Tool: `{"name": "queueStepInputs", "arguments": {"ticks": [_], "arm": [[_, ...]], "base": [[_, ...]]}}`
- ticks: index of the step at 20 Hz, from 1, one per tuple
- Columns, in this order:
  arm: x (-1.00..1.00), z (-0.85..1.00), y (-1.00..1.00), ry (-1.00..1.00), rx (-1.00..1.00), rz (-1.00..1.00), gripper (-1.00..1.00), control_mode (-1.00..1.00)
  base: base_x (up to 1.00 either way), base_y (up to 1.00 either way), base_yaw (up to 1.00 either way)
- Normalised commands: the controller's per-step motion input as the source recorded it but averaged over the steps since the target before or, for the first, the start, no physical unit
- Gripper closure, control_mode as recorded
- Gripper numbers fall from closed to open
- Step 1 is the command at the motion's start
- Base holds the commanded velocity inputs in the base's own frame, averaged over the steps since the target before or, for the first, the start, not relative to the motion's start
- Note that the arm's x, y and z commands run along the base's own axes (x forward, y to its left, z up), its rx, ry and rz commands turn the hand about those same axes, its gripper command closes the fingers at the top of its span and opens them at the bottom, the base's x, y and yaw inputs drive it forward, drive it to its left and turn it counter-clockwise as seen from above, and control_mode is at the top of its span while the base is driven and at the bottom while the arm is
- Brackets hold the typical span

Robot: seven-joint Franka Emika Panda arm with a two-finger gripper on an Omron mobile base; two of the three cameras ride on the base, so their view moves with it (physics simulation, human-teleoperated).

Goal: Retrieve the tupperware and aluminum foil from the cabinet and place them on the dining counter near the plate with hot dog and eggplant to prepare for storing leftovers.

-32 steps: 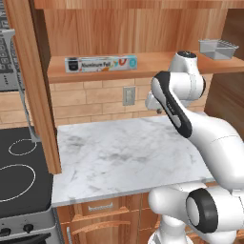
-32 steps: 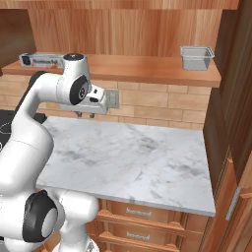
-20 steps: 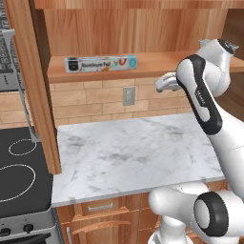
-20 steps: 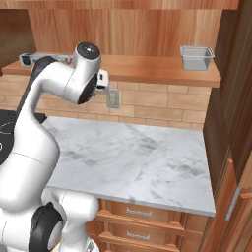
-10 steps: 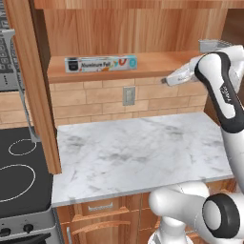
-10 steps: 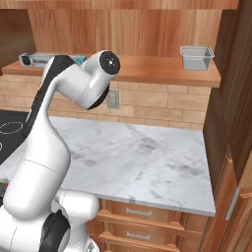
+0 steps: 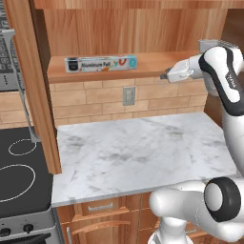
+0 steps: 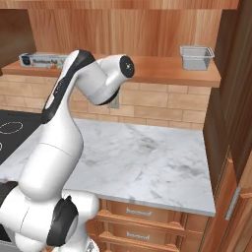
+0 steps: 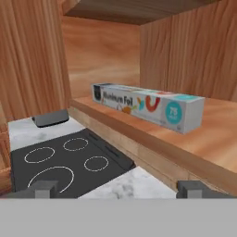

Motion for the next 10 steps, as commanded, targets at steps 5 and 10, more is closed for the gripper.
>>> {"name": "queueStepInputs", "arguments": {"ticks": [5, 10], "arm": [[0.34, 0.13, 0.13, 0.0, 0.06, 0.01, -1.0, -1.0], [0.19, 0.13, 0.4, 0.0, -0.01, 0.0, -1.0, -1.0]], "base": [[0.0, 0.0, 0.0], [0.0, 0.0, 0.0]]}}
